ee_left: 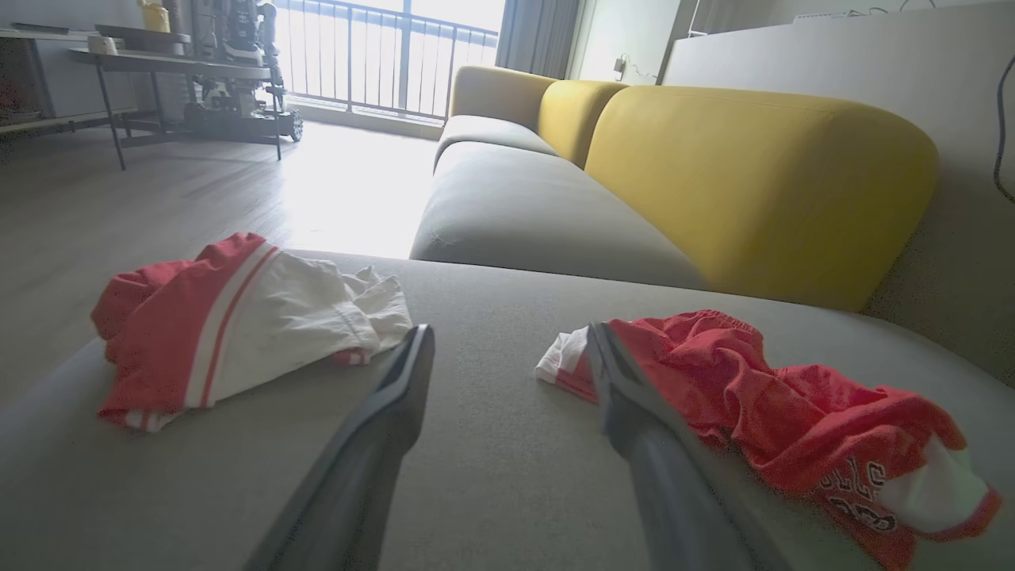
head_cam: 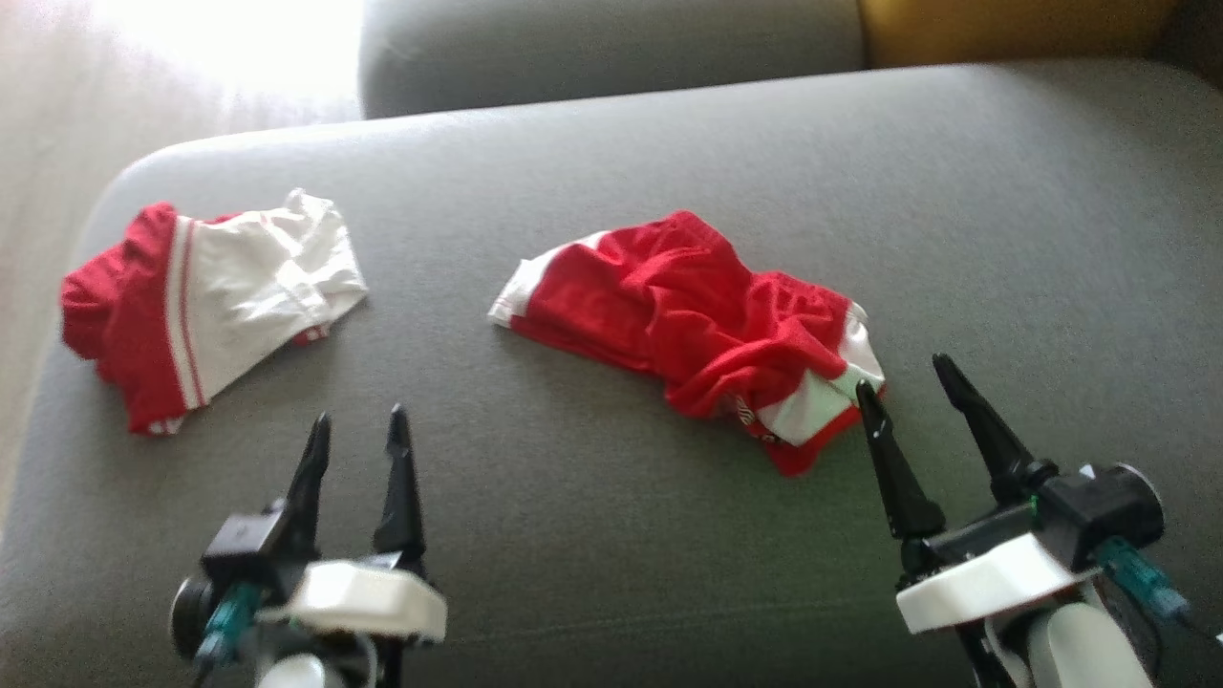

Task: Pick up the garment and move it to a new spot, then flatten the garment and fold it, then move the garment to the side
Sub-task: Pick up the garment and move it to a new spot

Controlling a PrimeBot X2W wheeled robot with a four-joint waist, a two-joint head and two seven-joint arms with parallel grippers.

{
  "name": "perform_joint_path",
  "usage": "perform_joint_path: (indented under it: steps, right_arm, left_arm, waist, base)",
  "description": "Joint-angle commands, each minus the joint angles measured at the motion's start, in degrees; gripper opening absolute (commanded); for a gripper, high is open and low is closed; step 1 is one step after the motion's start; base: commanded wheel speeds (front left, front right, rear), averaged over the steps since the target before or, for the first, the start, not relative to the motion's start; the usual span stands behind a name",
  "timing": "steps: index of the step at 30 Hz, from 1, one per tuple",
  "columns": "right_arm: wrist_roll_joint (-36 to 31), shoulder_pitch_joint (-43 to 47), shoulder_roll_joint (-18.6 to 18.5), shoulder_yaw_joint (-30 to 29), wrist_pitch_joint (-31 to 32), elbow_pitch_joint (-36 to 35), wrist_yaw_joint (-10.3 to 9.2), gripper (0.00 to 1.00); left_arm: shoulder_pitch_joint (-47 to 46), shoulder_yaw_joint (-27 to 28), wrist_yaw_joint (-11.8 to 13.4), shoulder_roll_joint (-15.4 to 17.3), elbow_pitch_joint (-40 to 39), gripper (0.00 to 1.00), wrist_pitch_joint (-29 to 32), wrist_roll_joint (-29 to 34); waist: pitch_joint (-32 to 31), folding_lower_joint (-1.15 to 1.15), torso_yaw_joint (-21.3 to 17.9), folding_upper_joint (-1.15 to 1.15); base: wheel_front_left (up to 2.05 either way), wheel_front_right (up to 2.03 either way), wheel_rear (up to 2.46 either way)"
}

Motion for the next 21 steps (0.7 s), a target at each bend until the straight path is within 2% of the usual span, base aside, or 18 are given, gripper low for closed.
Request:
perform_joint_path:
  steps: [1,4,6,10,14,21]
  right_arm:
    - [-0.4,-0.4,-0.6,1.4,-0.4,-1.1,-0.01,1.00]
    - [-0.3,0.7,-0.6,1.4,-0.4,-0.2,-0.01,1.00]
    - [-0.3,1.5,-0.6,1.4,-0.4,0.2,-0.01,1.00]
    - [0.0,2.8,-0.6,2.0,-0.4,0.5,-0.01,1.00]
    - [0.9,3.3,-0.6,2.5,-0.4,0.5,-0.01,1.00]
    - [0.7,2.7,-0.6,-0.1,-0.4,0.6,-0.01,1.00]
  left_arm:
    - [0.5,3.6,-0.4,-0.5,-3.1,1.00,-0.3,1.3]
    - [3.8,5.7,-1.3,-1.0,-4.4,1.00,-0.3,1.7]
    - [5.4,6.0,-2.8,-1.2,-5.3,1.00,-0.3,2.1]
    - [7.4,6.1,-3.9,-1.3,-6.1,1.00,-0.3,3.8]
    - [9.0,6.3,-3.8,-1.4,-6.4,1.00,-0.3,3.7]
    - [9.1,6.8,-3.5,-1.4,-6.5,1.00,-0.3,4.0]
  waist:
    - [-1.8,0.01,2.2,0.00]
    - [-2.7,0.01,3.3,0.00]
    - [-3.1,0.01,3.9,0.00]
    - [-3.6,0.01,4.3,0.00]
    - [-3.7,0.01,4.2,0.00]
    - [-3.7,0.01,3.1,0.00]
  base:
    - [0.00,0.00,0.00]
    - [0.00,0.00,0.00]
    - [0.00,0.00,0.00]
    - [0.00,0.00,0.00]
    - [0.00,0.00,0.00]
    - [0.00,0.00,0.00]
